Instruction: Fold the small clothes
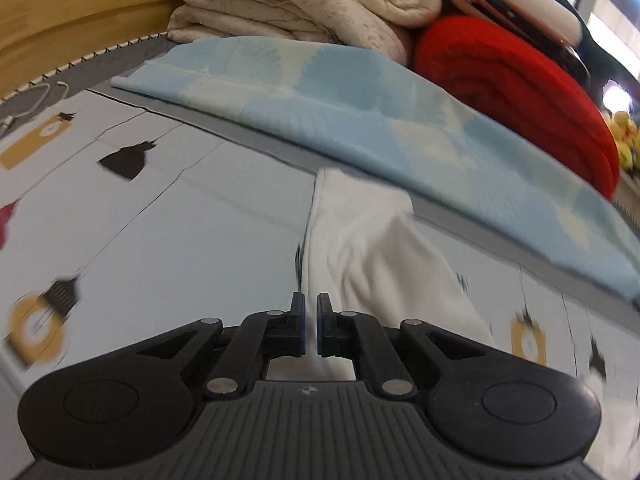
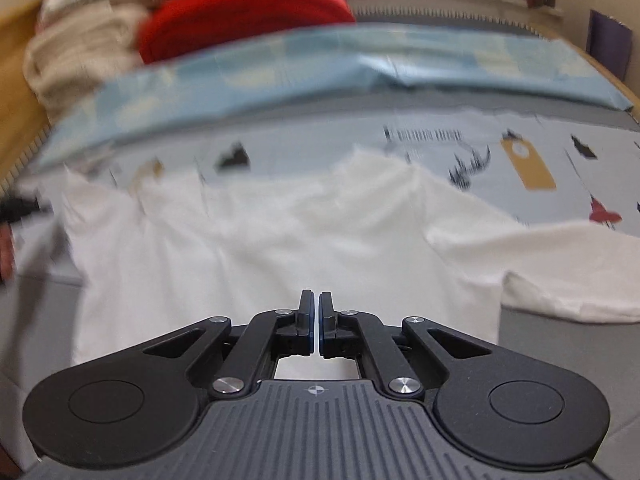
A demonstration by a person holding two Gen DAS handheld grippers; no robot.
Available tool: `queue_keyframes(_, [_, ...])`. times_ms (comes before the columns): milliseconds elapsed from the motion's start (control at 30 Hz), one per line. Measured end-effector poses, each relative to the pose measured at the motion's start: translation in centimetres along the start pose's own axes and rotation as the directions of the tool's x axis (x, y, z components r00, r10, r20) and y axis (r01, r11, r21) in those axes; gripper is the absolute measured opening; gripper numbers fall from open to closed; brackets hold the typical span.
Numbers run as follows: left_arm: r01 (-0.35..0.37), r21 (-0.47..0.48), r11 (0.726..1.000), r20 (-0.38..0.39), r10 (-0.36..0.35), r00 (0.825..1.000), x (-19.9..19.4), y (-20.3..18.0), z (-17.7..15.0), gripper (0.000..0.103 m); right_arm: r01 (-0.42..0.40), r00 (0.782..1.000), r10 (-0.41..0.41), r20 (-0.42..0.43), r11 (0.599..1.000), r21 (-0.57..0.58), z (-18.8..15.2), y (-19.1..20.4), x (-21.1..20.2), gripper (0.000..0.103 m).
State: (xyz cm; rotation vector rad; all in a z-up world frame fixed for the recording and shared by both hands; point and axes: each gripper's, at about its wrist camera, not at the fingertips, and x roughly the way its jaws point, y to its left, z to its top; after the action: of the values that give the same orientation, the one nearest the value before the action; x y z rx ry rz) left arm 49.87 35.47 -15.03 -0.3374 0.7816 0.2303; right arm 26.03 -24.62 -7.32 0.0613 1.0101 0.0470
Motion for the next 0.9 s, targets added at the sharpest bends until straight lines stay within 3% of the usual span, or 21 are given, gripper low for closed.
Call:
queue_keyframes(100, [0.003,-0.035,0.999,0.0,-0.003,1.0,2.6,-0.2,1.5,0.026,0.025,0.998,-0.026,-0.055,0.999,-0.022,-0.3,-0.1,1.1,0.001])
queue_keyframes(167, [0.012,-0.045,0.999,-0.048,-0.014,0.999,4.5,-0.5,1.8,0.028,0.018,0.998,-0.02,-0.056,1.0,-0.02,-0.2,0.1,1.4,0.001])
queue_keyframes(200, [0.012,-0.04,0.999,-0.066,-0.015,0.998,5.0,-0.6,1.7,0.027,0.015,0.998,-0.016,-0.059,1.0,-0.019,-0.1,0.3,1.6,0.001])
queue_keyframes(267, [0.009,-0.003,1.0,-0.046,-0.009,0.999,4.9,-0.8,1.5,0.003,0.015,0.997,-0.017,-0.069,1.0,-0.021,0.0,0.6,2.0,0.001])
queue_keyframes(333, [0.016,-0.045,0.999,-0.032,-0.017,0.999,3.8,0.3,1.1,0.004,0.019,0.997,-0.021,-0.077,0.999,-0.027,0.1,1.1,2.3,0.001])
queue_keyframes(433, [-0.113,-0.147,0.983,-0.005,0.114,0.993,-0.2,3.4,-0.4,0.003,0.01,0.997,-0.012,-0.07,0.999,-0.035,0.4,2.0,2.3,0.001])
queue_keyframes(467, [-0.184,-0.178,0.967,-0.011,0.185,0.983,-2.0,4.6,-1.0,0.003,0.004,0.998,-0.007,-0.064,0.999,-0.036,0.6,2.2,2.2,0.001])
queue_keyframes(500, [-0.287,-0.221,0.932,-0.014,0.291,0.957,-4.4,6.1,-1.9,0.003,-0.002,0.998,-0.001,-0.057,0.999,-0.036,0.7,2.5,2.0,0.001])
queue_keyframes(567, [-0.373,-0.358,0.856,-0.052,0.381,0.923,-9.0,9.3,-4.0,0.004,-0.011,0.999,0.009,-0.049,0.999,-0.032,1.1,3.0,1.8,0.001])
queue_keyframes(667, [-0.354,-0.551,0.756,-0.185,0.302,0.935,-14.0,13.8,-7.5,0.008,-0.027,0.999,0.026,-0.037,0.999,-0.027,1.5,3.8,1.4,0.001])
queue_keyframes(733, [-0.344,-0.65,0.678,-0.222,0.264,0.939,-17.2,16.1,-9.6,0.01,-0.037,0.999,0.036,-0.032,0.999,-0.023,1.6,4.3,1.2,0.001])
queue_keyframes(800, [-0.331,-0.686,0.648,-0.195,0.275,0.942,-20.0,17.4,-11.0,0.019,-0.047,0.999,0.047,-0.028,0.999,-0.025,1.7,5.0,1.0,0.001])
queue_keyframes(833, [-0.317,-0.696,0.645,-0.175,0.276,0.945,-20.6,17.7,-11.4,0.025,-0.05,0.998,0.05,-0.027,0.998,-0.026,1.7,5.2,1.0,0.001])
queue_keyframes(900, [-0.248,-0.712,0.657,-0.117,0.237,0.965,-20.9,19.1,-12.6,0.026,-0.055,0.998,0.054,-0.024,0.998,-0.027,1.6,5.8,0.8,0.001])
